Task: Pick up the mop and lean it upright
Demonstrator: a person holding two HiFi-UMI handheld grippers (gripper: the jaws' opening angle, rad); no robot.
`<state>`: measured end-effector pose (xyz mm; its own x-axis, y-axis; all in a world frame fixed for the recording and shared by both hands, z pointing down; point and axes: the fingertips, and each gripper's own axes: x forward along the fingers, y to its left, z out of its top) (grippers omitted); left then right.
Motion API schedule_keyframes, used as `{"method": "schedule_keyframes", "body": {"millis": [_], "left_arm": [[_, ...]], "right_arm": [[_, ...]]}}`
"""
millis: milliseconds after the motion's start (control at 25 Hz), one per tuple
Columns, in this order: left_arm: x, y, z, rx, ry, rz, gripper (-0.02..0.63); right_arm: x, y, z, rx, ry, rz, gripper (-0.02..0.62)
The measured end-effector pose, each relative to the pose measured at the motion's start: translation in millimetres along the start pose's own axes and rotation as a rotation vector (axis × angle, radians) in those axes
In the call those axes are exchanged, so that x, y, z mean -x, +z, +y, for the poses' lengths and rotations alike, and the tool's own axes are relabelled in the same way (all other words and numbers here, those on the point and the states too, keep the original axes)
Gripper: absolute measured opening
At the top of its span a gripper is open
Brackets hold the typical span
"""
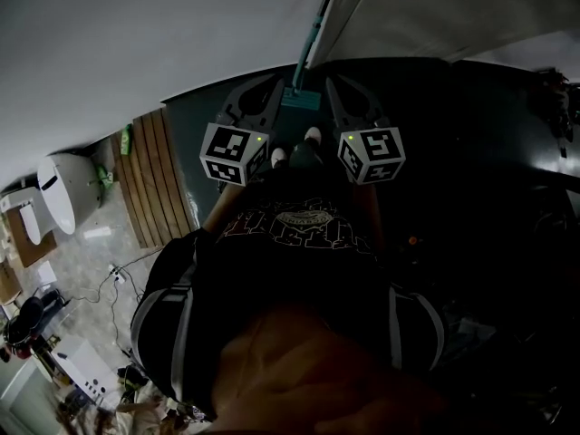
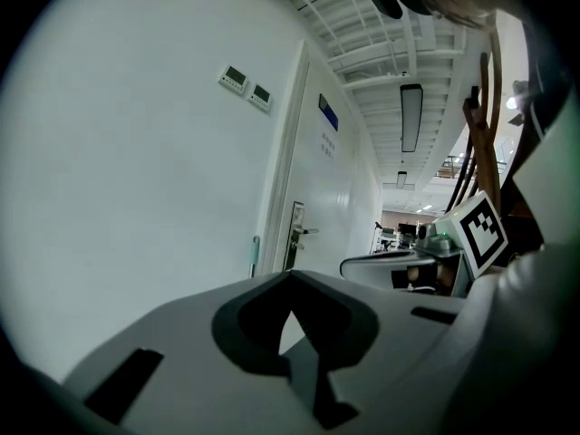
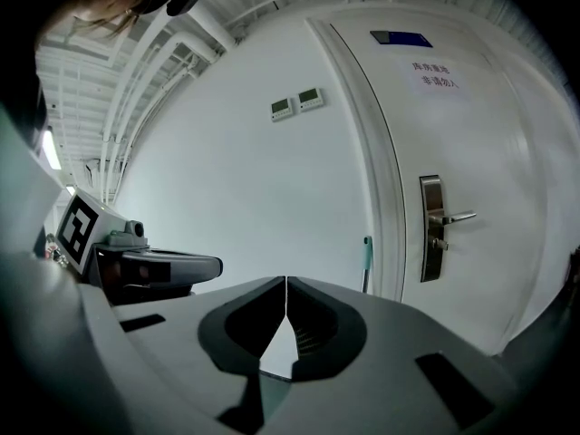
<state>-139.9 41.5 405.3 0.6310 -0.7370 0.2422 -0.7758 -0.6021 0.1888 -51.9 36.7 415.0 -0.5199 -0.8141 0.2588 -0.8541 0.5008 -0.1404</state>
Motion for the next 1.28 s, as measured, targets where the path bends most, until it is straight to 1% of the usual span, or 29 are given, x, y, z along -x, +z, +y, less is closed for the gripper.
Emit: {"method": "schedule_keyframes", "body": {"millis": [200,400,800,920,1160,1280], "left_arm": [[-25,4,6,0.004,0.006,0.01,0.048],[-55,20,12,-0.005,0.019,0.003,0.048],[-133,40,17,-0.009,0.046,0.003,0.048],[-151,43,15,-0.009,0.052,0.004,0.048],[-177,42,26,-0.001,0.09,0.012,0.048],[-188,43,28,-0.007,0.079,0.018,0.048]], "right_arm": [[-15,3,-22,-0.008,0.01,0.005,0.02],[-36,20,-46,0.002,0.035,-0.002,0.02],[-76,44,-111,0.008,0.097,-0.023,0.02],[-82,46,-128,0.012,0.11,-0.021,0.02],[-94,44,-148,0.023,0.125,-0.003,0.02],[-98,42,-157,0.007,0.117,0.002,0.02]]}}
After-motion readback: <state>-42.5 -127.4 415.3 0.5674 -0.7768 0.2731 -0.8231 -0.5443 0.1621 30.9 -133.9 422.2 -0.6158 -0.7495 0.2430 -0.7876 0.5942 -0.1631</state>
